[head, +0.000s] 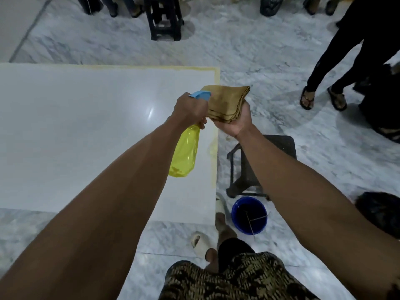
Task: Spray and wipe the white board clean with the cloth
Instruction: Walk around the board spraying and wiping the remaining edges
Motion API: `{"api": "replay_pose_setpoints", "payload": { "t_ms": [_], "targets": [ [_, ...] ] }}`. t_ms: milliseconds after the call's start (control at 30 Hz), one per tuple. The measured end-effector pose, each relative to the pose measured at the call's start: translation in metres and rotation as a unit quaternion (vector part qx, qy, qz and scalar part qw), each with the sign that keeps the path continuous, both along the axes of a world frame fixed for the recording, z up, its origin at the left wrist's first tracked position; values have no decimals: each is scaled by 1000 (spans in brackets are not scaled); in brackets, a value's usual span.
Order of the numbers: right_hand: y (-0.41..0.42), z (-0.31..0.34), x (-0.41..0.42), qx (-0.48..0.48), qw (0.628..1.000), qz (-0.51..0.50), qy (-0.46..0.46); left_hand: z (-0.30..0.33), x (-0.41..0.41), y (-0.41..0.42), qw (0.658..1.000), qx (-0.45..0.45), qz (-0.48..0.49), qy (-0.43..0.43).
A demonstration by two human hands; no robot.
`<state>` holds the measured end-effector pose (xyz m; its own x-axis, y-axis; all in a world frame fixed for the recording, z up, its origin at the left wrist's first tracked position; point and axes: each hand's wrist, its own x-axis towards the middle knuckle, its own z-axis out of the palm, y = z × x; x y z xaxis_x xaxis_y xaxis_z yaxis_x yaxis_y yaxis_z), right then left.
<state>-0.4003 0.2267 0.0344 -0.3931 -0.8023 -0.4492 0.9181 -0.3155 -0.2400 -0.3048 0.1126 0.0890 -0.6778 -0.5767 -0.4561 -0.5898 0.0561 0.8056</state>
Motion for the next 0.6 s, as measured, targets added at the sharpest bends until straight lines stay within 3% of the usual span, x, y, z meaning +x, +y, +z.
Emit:
{"api": "replay_pose_setpoints", "payload": {
  "t_ms": [200,367,600],
  "targets": [
    [-34,-26,-58,10,1000,18,20,-22,-57,-39,999,8,4,-39],
    [-57,-57,-118,66,997,-14,25,-31,-105,-74,999,38,39,5],
    [-99,-85,-210,243,951,-60,182,-53,-149,-121,994,58,88,42]
  ]
}}
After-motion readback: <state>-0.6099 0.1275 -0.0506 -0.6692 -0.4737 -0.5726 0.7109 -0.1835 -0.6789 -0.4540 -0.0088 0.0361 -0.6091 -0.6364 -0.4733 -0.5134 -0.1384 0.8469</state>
